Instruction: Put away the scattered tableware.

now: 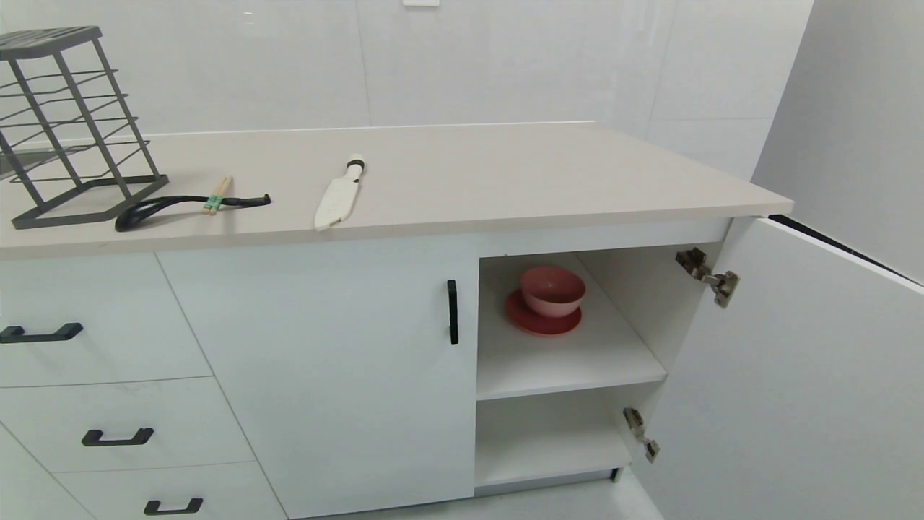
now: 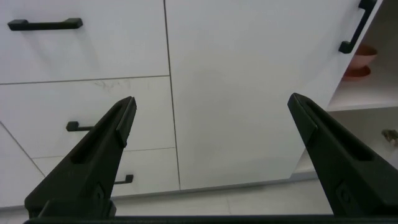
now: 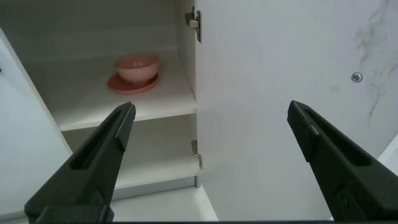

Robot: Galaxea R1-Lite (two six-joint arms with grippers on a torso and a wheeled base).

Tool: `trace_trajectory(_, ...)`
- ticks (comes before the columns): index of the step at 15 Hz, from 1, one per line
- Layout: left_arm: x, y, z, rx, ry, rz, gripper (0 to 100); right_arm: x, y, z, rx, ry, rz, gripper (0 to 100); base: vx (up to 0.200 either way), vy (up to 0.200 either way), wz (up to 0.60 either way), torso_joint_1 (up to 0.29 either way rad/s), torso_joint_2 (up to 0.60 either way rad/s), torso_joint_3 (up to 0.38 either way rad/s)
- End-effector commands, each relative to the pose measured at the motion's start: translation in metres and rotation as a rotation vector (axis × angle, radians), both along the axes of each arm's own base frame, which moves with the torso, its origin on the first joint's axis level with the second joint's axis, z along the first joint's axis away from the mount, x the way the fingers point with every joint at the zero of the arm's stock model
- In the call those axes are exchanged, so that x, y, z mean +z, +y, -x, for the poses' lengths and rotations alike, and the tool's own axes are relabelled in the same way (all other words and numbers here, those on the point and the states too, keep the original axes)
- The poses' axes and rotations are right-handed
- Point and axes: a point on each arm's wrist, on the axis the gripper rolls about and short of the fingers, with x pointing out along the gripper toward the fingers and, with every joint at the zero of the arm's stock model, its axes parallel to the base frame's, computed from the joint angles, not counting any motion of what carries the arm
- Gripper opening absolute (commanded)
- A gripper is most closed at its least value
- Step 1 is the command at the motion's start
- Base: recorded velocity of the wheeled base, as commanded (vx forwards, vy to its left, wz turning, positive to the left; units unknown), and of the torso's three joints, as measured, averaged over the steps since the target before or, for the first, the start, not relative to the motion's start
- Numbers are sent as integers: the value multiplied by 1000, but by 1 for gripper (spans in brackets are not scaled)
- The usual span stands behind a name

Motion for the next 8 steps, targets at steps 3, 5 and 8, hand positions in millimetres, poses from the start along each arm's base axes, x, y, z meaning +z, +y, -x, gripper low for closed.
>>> trace_trajectory(3, 0, 0, 0, 0, -1, 3, 100, 0, 0, 0, 1, 3, 0, 100, -200, 0, 0, 6, 2, 4)
trace_trajectory(5, 0, 0, 0, 0, 1, 3, 100, 0, 0, 0, 1, 3, 0, 100, -200, 0, 0, 5, 2, 2)
trace_trajectory(8, 0, 0, 0, 0, 1, 1, 100, 0, 0, 0, 1, 3, 0, 100, -67, -133, 0, -1, 2, 2)
